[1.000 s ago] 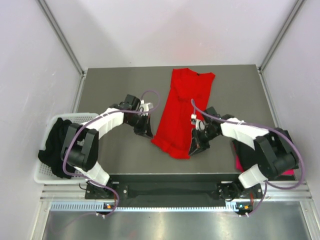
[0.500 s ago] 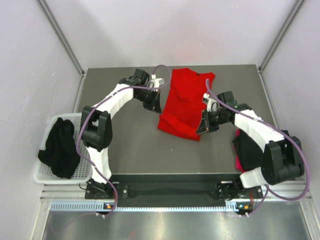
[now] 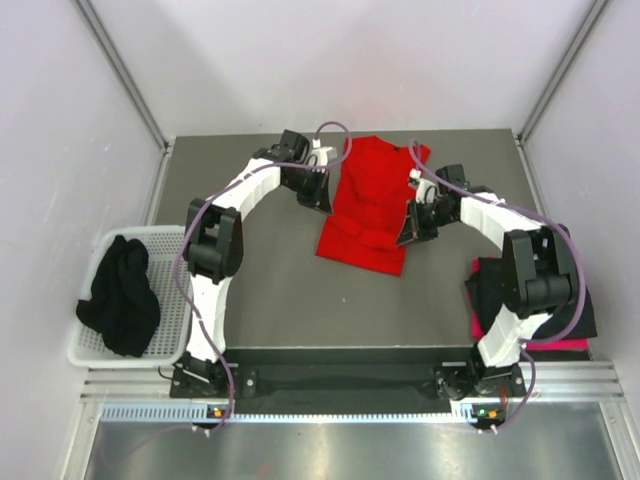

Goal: Fold and stack the t-shirts
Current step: Fold the tshirt

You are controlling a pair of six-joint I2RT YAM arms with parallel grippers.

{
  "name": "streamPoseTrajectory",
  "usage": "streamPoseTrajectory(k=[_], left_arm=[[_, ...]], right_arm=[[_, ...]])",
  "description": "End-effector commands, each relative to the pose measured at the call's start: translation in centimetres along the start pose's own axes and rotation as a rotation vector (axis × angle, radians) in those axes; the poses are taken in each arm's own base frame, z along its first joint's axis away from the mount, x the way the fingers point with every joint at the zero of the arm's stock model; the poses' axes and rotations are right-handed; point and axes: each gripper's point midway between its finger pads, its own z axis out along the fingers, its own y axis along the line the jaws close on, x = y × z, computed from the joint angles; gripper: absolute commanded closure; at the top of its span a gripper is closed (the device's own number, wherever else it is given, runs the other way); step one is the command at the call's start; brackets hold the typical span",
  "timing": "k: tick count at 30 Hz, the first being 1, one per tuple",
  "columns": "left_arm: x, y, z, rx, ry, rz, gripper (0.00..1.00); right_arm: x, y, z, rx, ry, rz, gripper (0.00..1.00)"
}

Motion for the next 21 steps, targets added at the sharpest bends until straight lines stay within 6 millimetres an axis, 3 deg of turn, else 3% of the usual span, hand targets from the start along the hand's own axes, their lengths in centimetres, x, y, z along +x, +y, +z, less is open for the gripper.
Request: streamPoseTrajectory(k=[1, 10, 21], left_arm=[[-4.3, -0.1, -0.1, -0.009, -0.101, 0.067, 1.0], [-6.5, 0.8, 1.1, -0.018, -0.157, 0.063, 1.0], [-7.8, 2.0, 1.6, -0.047, -0.192, 0.065, 1.0]], right_arm=[[-4.2, -0.6, -0.7, 0.006, -0.114, -0.057, 1.0], [-6.0, -2.8, -0.5, 0.033, -0.151, -0.04, 1.0], [-7.8, -4.8, 0.7, 0.059, -0.179, -0.054, 1.0]])
